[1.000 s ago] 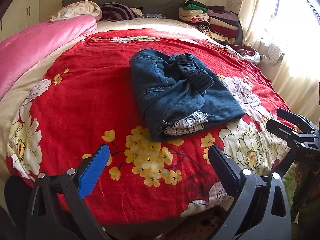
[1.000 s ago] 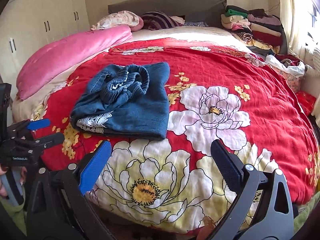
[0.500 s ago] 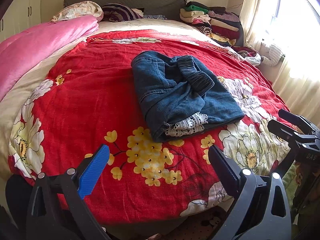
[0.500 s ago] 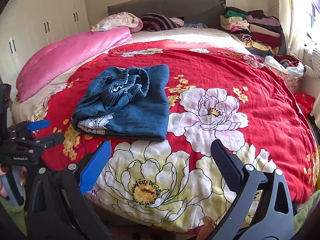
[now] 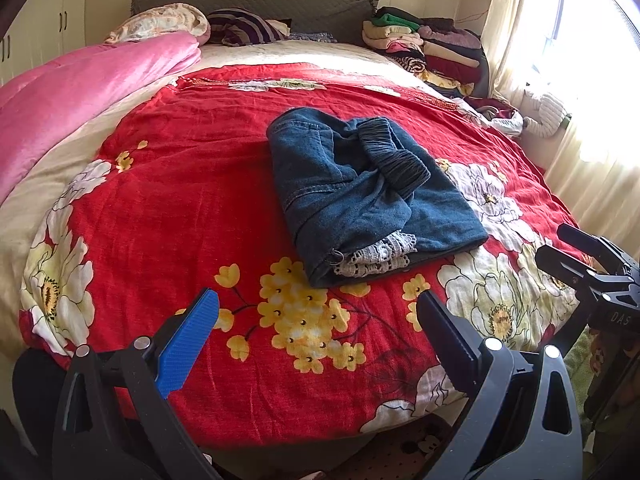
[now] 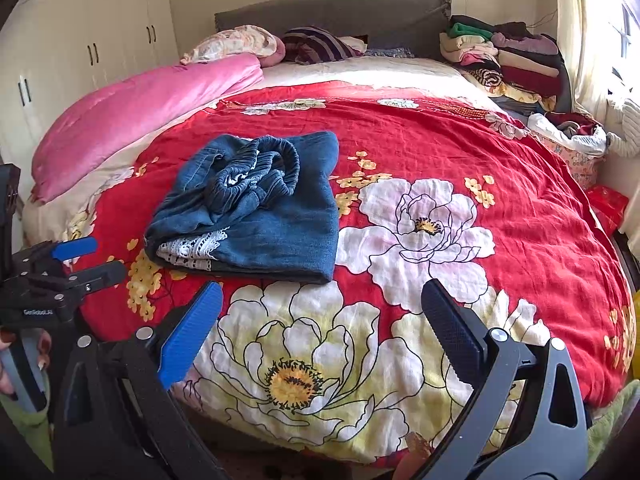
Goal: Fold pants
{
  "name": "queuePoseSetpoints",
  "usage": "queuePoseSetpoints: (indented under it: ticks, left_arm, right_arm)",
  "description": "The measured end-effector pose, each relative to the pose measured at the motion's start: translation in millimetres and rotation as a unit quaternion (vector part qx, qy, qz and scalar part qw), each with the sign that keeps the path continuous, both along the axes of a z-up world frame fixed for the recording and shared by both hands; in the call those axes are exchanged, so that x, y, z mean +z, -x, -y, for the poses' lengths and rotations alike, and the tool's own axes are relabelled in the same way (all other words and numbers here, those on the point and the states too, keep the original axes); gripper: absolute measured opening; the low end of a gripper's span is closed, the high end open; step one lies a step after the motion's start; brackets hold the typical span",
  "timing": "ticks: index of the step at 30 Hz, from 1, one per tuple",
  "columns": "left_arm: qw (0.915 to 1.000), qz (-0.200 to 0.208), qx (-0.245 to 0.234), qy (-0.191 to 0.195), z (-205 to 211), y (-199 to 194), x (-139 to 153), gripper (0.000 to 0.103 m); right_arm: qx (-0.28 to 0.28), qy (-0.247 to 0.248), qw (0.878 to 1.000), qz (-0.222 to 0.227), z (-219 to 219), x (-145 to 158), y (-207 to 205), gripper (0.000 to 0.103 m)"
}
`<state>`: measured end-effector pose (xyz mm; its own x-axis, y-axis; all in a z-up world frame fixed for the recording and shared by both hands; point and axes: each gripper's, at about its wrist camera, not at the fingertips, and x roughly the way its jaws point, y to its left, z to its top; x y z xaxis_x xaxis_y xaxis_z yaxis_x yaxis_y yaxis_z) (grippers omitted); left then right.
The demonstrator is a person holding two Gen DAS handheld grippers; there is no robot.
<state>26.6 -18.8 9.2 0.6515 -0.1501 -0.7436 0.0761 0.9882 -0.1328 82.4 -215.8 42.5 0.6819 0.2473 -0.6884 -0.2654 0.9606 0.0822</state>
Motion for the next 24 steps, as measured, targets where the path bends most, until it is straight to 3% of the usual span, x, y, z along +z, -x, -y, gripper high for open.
queuePoseSetpoints:
  ticks: [24]
  left_arm:
    - [1.0,-0.003,0.003,-0.002,3.4,0.8,0.6,0.099]
  right_arm:
    - [-0.006,0.003,1.0,0.003,1.2,2.1,1.1,0.094]
